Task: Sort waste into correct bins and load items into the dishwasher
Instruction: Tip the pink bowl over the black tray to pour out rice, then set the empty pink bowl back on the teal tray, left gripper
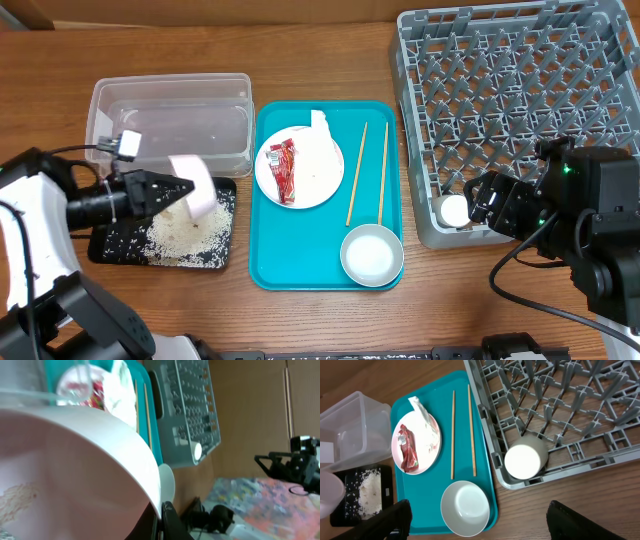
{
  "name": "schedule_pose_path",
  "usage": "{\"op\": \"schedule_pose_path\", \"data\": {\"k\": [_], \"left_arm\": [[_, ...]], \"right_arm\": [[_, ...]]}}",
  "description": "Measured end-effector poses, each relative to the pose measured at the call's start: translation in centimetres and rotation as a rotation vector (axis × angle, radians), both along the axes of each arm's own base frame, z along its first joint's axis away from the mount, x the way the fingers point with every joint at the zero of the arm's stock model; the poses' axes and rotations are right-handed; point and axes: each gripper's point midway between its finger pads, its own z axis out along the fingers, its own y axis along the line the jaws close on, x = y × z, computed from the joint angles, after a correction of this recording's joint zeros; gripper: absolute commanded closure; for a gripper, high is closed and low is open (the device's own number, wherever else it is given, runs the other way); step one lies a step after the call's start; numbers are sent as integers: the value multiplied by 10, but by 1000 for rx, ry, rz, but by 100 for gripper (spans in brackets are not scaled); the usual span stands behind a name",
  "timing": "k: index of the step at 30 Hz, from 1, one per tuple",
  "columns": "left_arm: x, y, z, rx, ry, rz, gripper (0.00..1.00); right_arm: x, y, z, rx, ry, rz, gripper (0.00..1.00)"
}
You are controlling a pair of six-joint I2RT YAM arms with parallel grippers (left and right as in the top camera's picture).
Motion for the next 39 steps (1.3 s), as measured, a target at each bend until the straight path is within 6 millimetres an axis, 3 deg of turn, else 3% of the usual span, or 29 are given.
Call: {"op": "schedule_pose_path", "data": {"k": [6, 11, 18, 21, 26, 33, 39], "left_arm": [[8, 3, 8, -134, -43, 78, 96], [8, -3, 6, -309, 54, 144, 96], [4, -5, 8, -357, 117, 164, 96], [8, 2, 0, -306, 68, 158, 96], [-3, -3, -6, -279, 139, 129, 96], [-18, -47, -39, -62, 209, -130, 96], [-24, -106, -67, 229, 316, -285, 96]], "right_arm": [[-1, 0, -1, -1, 5, 0, 12], [-2, 0, -2, -1, 11, 0, 12], [-3, 0, -2, -2, 13, 0, 12], [-2, 0, -2, -1, 13, 0, 12], [-2, 0, -2, -1, 13, 0, 12], [-2, 0, -1, -1, 10, 0, 12], [-2, 0, -2, -1, 11, 0, 12]]}}
